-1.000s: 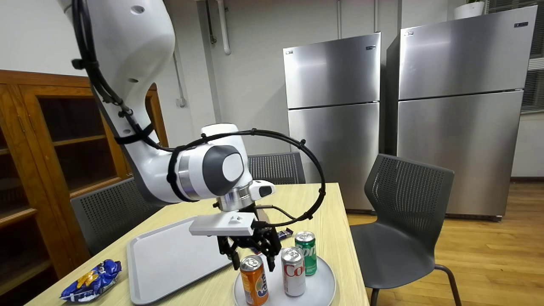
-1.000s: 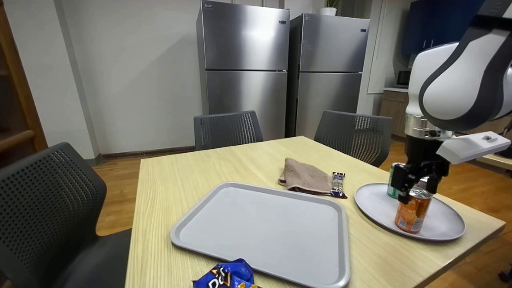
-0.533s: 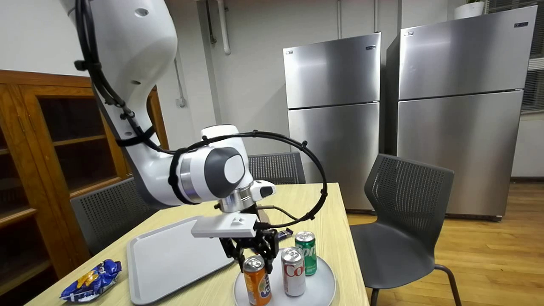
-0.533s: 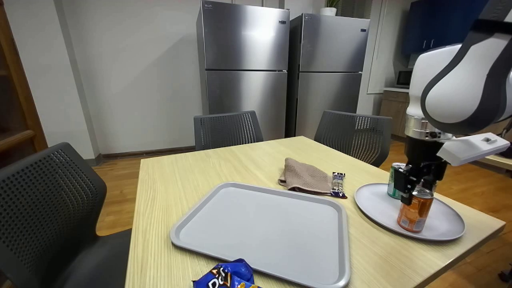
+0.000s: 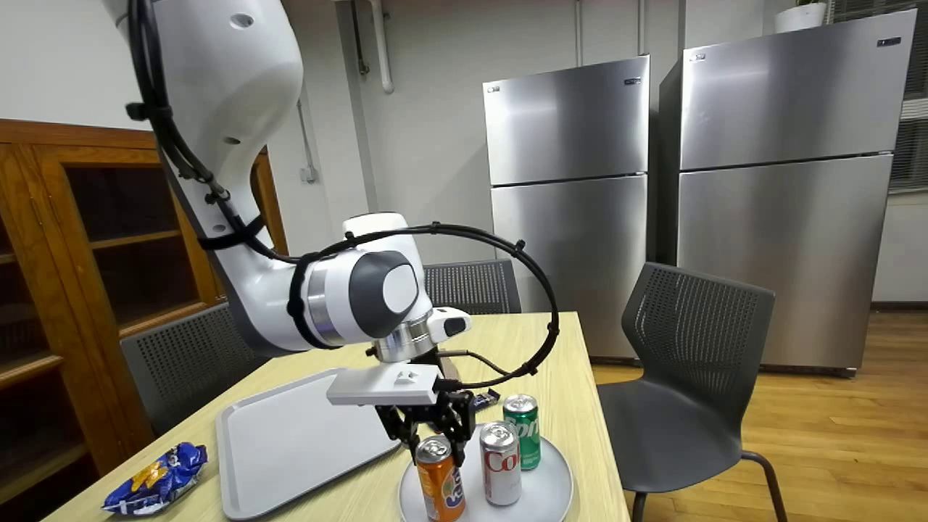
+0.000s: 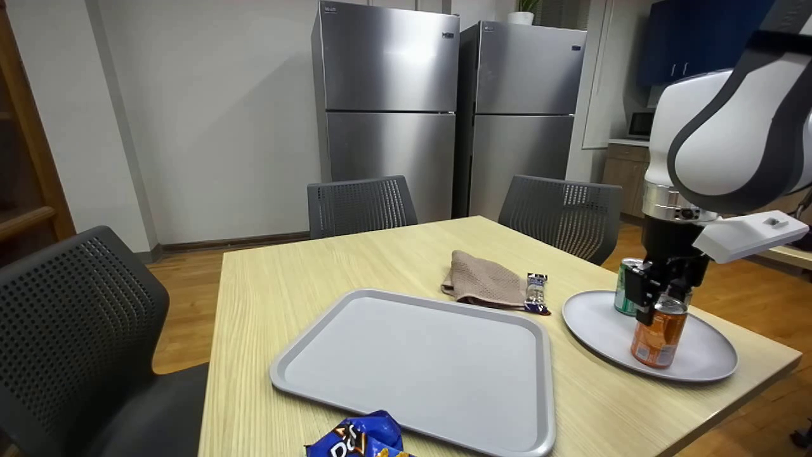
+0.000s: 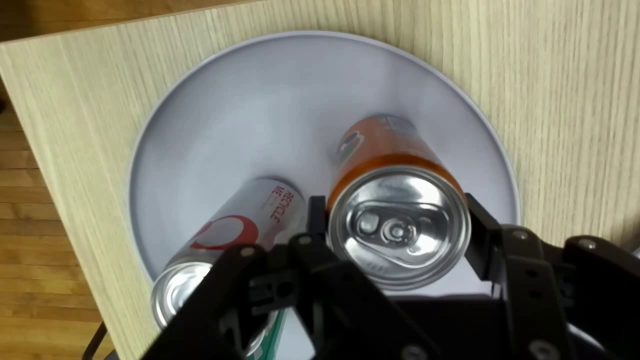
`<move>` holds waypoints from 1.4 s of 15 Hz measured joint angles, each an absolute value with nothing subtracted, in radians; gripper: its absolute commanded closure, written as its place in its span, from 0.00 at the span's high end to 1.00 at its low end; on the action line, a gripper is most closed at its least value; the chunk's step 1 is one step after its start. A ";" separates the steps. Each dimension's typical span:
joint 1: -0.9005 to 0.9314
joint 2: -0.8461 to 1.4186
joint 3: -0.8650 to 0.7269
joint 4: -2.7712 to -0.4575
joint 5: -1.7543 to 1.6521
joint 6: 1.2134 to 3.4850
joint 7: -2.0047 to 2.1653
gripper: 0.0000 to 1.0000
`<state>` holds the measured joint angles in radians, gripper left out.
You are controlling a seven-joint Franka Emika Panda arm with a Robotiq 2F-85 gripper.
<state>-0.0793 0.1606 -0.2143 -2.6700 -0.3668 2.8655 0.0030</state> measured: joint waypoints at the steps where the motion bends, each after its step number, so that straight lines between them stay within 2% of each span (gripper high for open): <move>1: -0.079 0.160 -0.214 -2.670 -0.365 2.865 0.003 0.39; 12: -0.070 0.043 -0.111 -2.667 -0.175 2.816 -0.025 0.39; 21: 0.016 -0.011 -0.015 -2.660 -0.118 2.762 -0.023 0.39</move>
